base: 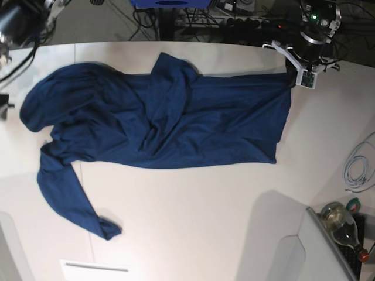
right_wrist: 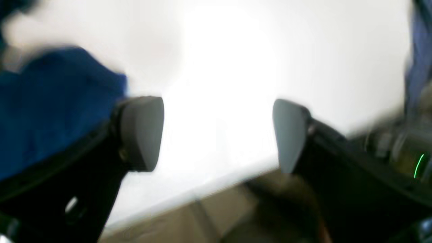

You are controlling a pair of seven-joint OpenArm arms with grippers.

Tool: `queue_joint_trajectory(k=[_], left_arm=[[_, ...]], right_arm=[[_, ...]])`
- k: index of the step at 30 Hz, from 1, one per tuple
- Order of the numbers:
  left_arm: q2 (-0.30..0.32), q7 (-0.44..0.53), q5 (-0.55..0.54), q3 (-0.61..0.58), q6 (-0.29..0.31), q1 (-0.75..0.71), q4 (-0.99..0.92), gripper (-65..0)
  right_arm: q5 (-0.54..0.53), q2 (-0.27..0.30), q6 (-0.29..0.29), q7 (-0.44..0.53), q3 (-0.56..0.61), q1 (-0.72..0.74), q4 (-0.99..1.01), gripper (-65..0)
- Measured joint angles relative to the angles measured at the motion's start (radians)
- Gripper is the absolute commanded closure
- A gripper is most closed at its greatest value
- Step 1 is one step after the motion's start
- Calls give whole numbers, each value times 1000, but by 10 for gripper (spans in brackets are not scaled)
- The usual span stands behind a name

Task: Layout the t-shirt on the table in an organized manner, then fold the t-shirt properly
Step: 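Hold the shirt corners with both grippers and smooth it flat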

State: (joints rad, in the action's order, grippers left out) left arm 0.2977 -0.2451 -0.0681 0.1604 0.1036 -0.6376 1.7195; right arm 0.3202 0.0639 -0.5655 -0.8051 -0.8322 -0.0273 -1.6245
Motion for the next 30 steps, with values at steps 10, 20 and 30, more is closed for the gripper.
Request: queue_joint_trajectory(k=[10, 20, 30], left_arm=[[-2, 2, -7, 0, 0, 3, 0, 0], [-1, 1, -3, 0, -2, 2, 0, 0], [-1, 2, -3, 3, -1, 1, -25, 0]], right_arm=[[-224, -95, -121, -34, 86, -219, -37, -473], [-218, -155, -123, -35, 153, -222, -1, -428], [-223, -162, -123, -84, 169, -217, 24, -8]])
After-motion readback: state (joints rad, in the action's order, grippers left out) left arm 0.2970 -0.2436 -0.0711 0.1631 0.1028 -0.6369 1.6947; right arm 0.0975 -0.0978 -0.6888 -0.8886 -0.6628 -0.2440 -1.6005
